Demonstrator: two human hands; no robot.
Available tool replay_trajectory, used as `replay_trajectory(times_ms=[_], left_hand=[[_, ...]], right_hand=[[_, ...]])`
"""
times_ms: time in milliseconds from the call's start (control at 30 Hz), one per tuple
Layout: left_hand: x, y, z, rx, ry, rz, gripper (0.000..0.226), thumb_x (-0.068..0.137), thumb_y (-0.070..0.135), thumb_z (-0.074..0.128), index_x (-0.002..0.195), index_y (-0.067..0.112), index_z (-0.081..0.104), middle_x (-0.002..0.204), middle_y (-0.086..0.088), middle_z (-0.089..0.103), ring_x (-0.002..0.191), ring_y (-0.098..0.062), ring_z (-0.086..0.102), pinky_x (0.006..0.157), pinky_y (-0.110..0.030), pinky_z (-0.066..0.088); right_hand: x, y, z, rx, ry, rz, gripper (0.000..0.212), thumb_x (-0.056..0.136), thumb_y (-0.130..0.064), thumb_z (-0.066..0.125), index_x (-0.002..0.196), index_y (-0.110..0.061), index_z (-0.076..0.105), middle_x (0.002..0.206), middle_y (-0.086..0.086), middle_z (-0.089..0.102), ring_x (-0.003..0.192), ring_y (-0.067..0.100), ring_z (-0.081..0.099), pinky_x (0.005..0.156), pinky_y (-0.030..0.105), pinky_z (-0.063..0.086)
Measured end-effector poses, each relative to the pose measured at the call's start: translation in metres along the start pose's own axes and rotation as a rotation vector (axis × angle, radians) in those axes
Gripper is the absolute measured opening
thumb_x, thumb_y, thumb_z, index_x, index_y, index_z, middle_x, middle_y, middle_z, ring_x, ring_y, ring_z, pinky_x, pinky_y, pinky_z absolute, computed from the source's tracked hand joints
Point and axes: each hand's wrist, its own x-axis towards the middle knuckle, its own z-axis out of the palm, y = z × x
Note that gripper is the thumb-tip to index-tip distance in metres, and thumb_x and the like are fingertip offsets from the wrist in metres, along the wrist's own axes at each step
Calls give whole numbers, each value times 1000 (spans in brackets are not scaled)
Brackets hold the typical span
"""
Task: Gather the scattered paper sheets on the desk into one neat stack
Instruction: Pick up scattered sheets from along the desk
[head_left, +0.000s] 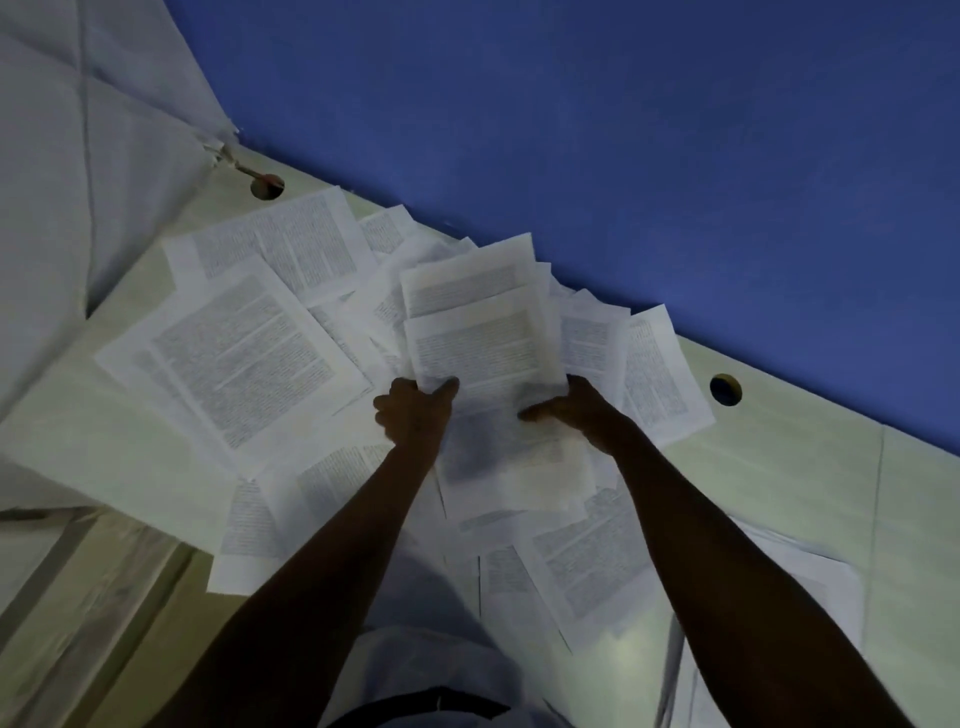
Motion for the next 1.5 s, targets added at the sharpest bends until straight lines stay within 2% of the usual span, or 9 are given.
replay_trajectory(times_ms=[300,433,533,667,833,933,1133,1333,1500], left_hand=[[-7,4,-23,-437,-415,90,39,77,-5,80,113,5,70,107,-7,73,90,-17,71,76,-26,60],[-5,-4,-22,-313,-205,71,17,80,12,81,97,13,76,98,-9,76,86,-23,72,80,-37,60],[-5,-3,-18,-87,140,-2,39,74,34,82,103,10,70,107,-13,67,105,-30,62,95,-39,51],[9,-3,-14,-312,33,-230,83,46,55,82,107,1,65,105,-18,69,99,-34,68,70,-32,53],[15,4,-3,-427,18,-243,30,68,23,84,80,2,67,84,-16,66,86,-36,66,66,-34,55],[14,12,3,-389,34,-260,30,64,32,79,75,9,65,91,-18,66,99,-39,62,84,-47,58],[29,21,17,-395,9,-299,107,27,62,75,113,0,63,107,-15,68,97,-34,67,88,-48,58],[22,28,0,-639,-32,-140,34,73,8,82,106,6,71,100,-7,73,97,-31,70,89,-45,59],[24,25,-10,-706,-346,76,43,80,-16,69,121,-3,66,113,-13,72,99,-29,71,88,-44,58]], right_hand=[[-21,19,8,236,109,-39,47,82,-3,82,123,-16,63,120,4,69,121,31,62,90,35,54],[-8,10,2,-4,269,-106,75,78,-29,89,141,-11,54,136,8,63,128,28,57,107,46,50],[17,-23,10,-172,306,-147,73,83,-40,84,142,-8,54,137,13,63,128,33,57,108,51,49],[60,-64,15,-558,327,-278,68,86,-43,80,138,-6,57,141,18,57,134,36,52,105,55,49],[130,-100,5,-924,128,-199,95,81,-57,79,157,-22,35,170,9,13,157,39,6,123,58,23],[149,-111,7,-888,86,-159,121,66,-63,87,159,-18,24,166,12,24,153,42,21,120,60,30],[135,-106,13,-645,26,-136,123,66,-48,93,158,-13,20,158,15,41,144,38,43,115,54,41],[90,-81,-2,-452,-6,-109,70,82,-29,86,141,-7,57,138,14,64,128,33,59,106,43,50],[45,-48,-16,-84,335,-76,52,86,-41,80,126,-13,66,127,9,69,117,27,64,100,45,54]])
